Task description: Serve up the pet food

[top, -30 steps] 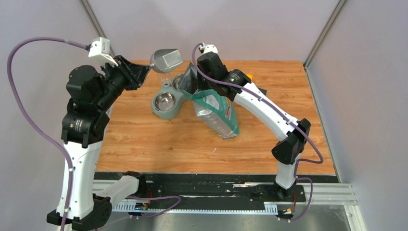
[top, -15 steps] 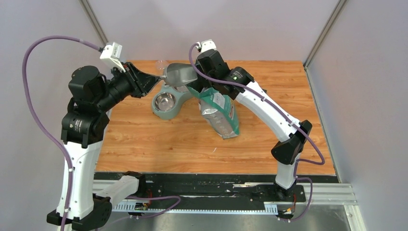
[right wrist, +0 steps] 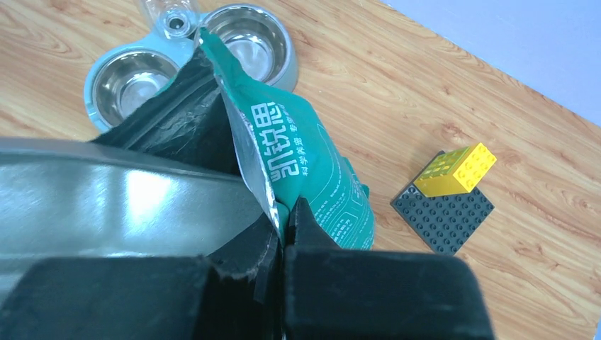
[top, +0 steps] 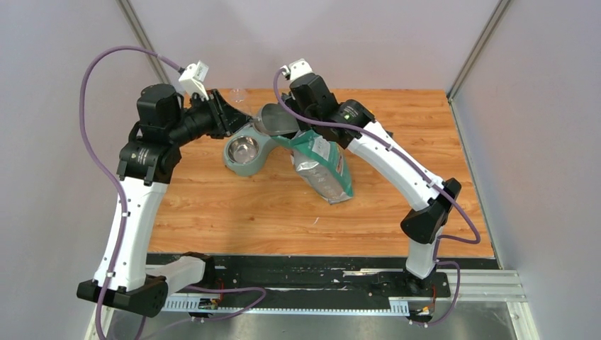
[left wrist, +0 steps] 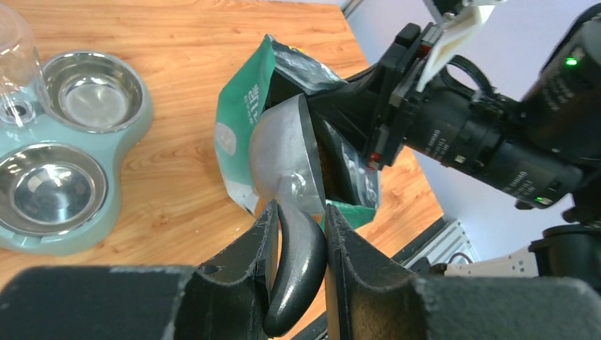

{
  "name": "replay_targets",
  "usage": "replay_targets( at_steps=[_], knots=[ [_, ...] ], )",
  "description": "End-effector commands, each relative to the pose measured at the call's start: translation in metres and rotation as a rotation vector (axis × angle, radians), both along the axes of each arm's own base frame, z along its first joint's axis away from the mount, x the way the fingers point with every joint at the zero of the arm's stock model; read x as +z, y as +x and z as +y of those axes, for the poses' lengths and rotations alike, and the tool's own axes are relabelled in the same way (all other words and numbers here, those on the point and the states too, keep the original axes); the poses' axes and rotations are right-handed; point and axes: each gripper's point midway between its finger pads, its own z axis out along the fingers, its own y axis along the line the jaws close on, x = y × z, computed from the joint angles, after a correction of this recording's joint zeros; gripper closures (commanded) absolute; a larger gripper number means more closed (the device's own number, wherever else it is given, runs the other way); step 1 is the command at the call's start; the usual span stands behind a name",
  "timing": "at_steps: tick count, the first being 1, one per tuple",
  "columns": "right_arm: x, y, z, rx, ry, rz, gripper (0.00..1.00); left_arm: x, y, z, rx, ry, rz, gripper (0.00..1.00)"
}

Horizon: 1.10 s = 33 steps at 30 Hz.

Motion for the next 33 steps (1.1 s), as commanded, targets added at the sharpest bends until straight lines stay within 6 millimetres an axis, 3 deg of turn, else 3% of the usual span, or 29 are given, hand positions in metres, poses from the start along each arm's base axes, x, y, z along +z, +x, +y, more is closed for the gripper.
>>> replay_targets(
  at_steps=[1,8,12,17,19,22,23,24,25,33],
  knots=[
    [0.09,-0.011,0.008,0.087,0.202,-0.195,1.0,-0.015,0.015,0.0,-0.008,0.045,0.005,1.0],
    [0.062,-0.004,0.009,0.049,0.153,-0.168,1.0,-0.06,0.037,0.014,0.074,0.152,0.122,1.0],
    [0.06,0.006,-0.001,-0.041,0.131,-0.186,1.0,-0.078,0.046,0.037,0.192,0.243,0.168,1.0],
    [0.061,0.012,-0.005,-0.131,0.108,-0.216,1.0,-0.089,0.049,0.049,0.261,0.278,0.19,1.0],
    [0.059,0.009,0.006,-0.089,0.115,-0.206,1.0,-0.089,0.05,0.046,0.252,0.262,0.187,1.0],
    [0.05,0.001,0.03,0.019,0.152,-0.155,1.0,-0.084,0.05,0.021,0.142,0.161,0.157,1.0],
    [0.046,0.0,0.033,0.028,0.161,-0.14,1.0,-0.075,0.05,0.009,0.096,0.097,0.137,1.0],
    [0.042,0.0,0.036,0.032,0.166,-0.127,1.0,-0.082,0.05,0.004,0.078,0.075,0.154,1.0],
    [0.036,0.0,0.037,0.029,0.169,-0.114,1.0,-0.076,0.053,-0.004,0.058,0.023,0.144,1.0],
    [0.003,-0.001,0.054,0.051,0.193,-0.031,1.0,-0.103,0.075,-0.008,0.12,-0.026,0.195,1.0]
  ],
)
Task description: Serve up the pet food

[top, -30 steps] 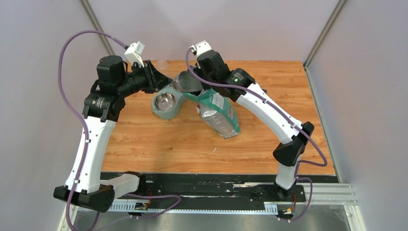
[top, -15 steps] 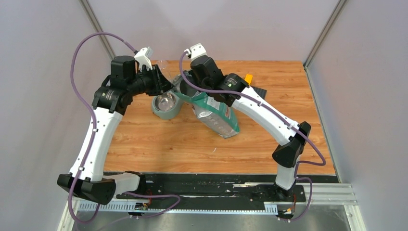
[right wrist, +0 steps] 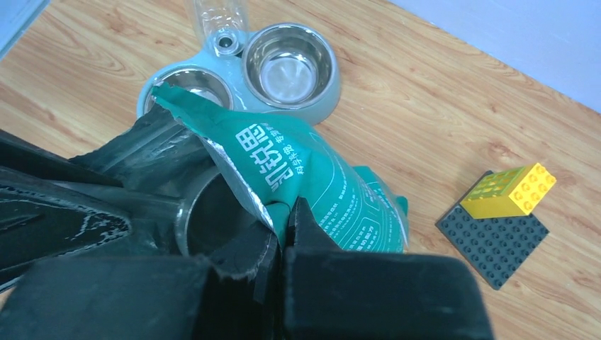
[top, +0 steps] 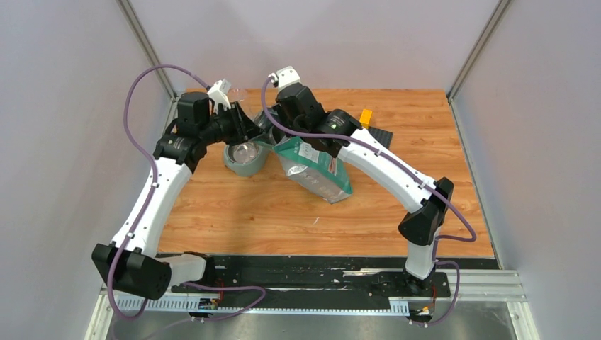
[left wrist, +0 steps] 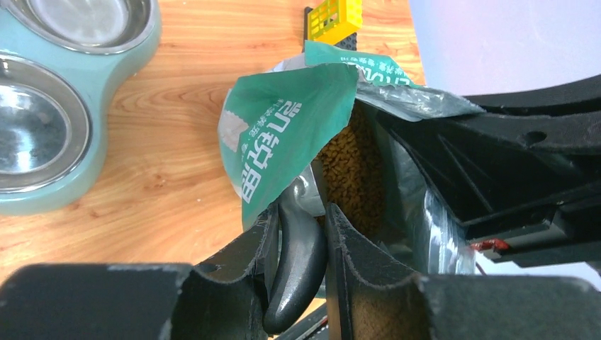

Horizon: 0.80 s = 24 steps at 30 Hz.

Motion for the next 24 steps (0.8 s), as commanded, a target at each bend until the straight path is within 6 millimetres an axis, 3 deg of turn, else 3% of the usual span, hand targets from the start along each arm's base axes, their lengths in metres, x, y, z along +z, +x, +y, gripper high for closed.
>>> replay_targets(
  at_steps=[1,7,12,18,24],
  knots=[
    [0.007,0.008,0.021,0.021,0.116,-0.008,1.0,0.003,0.029,0.004,0.09,-0.023,-0.045,1.0],
    [-0.018,0.009,0.027,0.043,0.076,0.026,1.0,-0.025,0.042,0.012,0.175,0.017,0.03,1.0],
    [-0.021,0.009,0.027,0.072,0.042,0.012,1.0,-0.053,0.053,0.012,0.244,0.11,0.076,1.0],
    [-0.025,0.006,0.033,0.104,0.055,0.022,1.0,-0.085,0.051,-0.02,0.141,0.095,0.139,1.0],
    [-0.034,0.015,0.015,0.028,0.102,0.069,1.0,-0.067,0.049,-0.049,0.006,-0.043,0.064,1.0]
  ],
)
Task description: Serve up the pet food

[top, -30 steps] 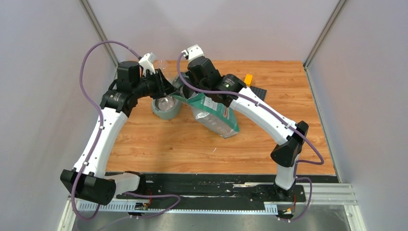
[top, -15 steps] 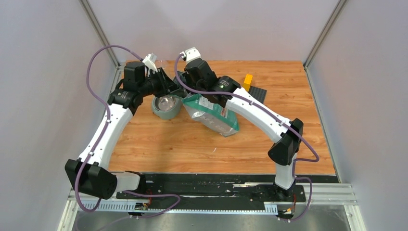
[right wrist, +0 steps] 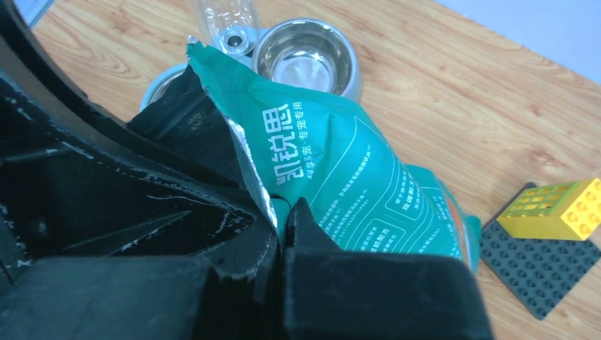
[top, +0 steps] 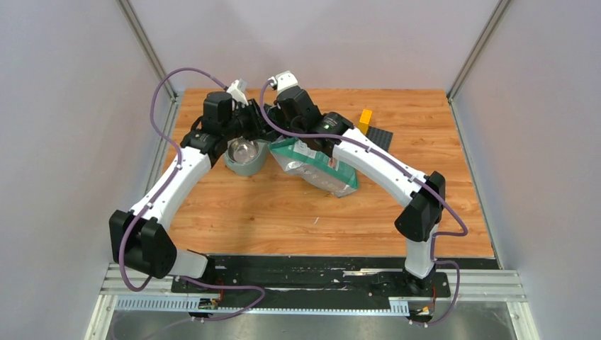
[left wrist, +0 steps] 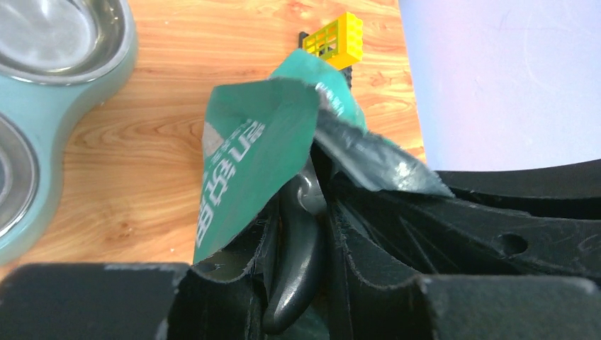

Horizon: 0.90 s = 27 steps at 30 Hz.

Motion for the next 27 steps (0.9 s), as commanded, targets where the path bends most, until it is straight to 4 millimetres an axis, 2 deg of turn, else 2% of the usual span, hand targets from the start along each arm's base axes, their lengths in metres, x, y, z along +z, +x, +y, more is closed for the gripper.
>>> replay_targets(
  at_steps=[1,4,7,13,21,27],
  knots=[
    [-0.002,0.0,-0.009,-0.019,0.076,0.055,1.0,-0.026,0.004,-0.012,-0.062,0.006,0.012,1.0],
    [0.005,0.009,-0.031,-0.075,0.107,0.056,1.0,-0.01,0.003,-0.016,-0.089,-0.022,-0.022,1.0],
    [0.024,0.018,-0.049,-0.124,0.13,0.016,1.0,0.013,-0.001,-0.015,-0.108,-0.048,-0.058,1.0],
    [0.06,0.031,-0.079,-0.203,0.129,-0.073,1.0,0.047,-0.006,0.007,-0.09,-0.124,-0.066,1.0],
    [0.07,0.034,-0.104,-0.253,0.081,-0.113,1.0,0.086,-0.019,0.019,-0.07,-0.149,-0.108,1.0],
    [0.085,0.033,-0.112,-0.256,0.108,-0.139,1.0,0.1,-0.024,0.034,-0.028,-0.152,-0.115,1.0]
  ],
)
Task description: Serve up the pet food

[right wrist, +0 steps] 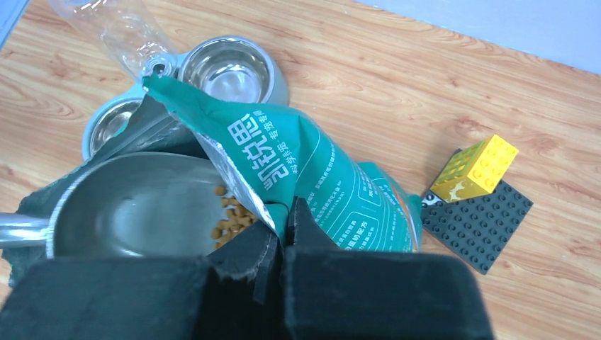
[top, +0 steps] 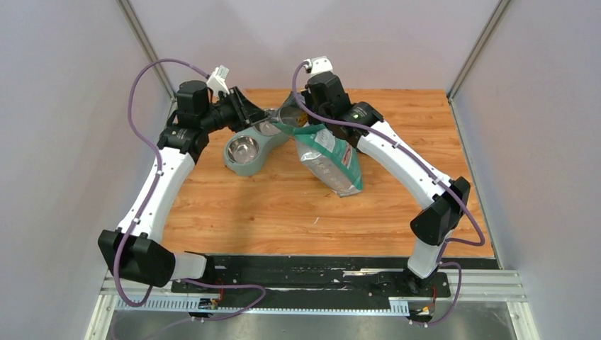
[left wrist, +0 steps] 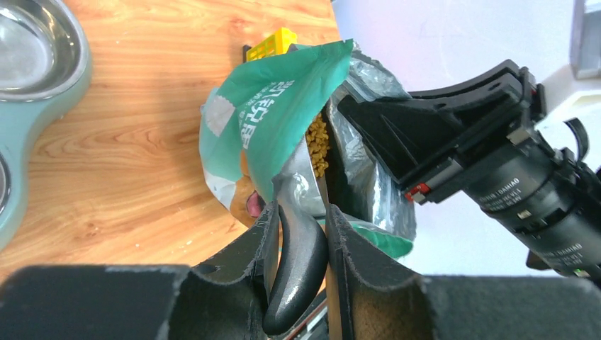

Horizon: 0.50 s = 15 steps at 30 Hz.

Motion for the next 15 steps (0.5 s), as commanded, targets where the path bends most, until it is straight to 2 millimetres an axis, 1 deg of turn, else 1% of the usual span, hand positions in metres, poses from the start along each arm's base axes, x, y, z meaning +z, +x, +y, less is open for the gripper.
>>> replay_targets(
  at_steps=[1,8,11,12,13,14,15],
  knots=[
    [0.066,0.006,-0.036,-0.088,0.048,-0.15,1.0,0.04,-0.009,0.015,0.039,-0.034,-0.075,1.0],
    [0.074,0.002,-0.043,-0.083,0.083,-0.156,1.0,0.051,-0.01,0.026,0.069,-0.138,-0.048,1.0],
    [0.078,0.001,-0.047,-0.083,0.104,-0.155,1.0,0.047,-0.009,0.033,0.089,-0.154,-0.029,1.0],
    [0.079,0.001,-0.048,-0.083,0.111,-0.154,1.0,0.05,-0.009,0.034,0.092,-0.173,-0.031,1.0],
    [0.079,0.0,-0.049,-0.082,0.115,-0.152,1.0,0.047,-0.01,0.034,0.09,-0.196,-0.009,1.0],
    [0.079,0.0,-0.05,-0.084,0.119,-0.151,1.0,0.051,-0.01,0.034,0.084,-0.21,-0.022,1.0],
    [0.079,-0.001,-0.051,-0.083,0.122,-0.15,1.0,0.049,-0.012,0.035,0.081,-0.225,-0.007,1.0]
  ],
)
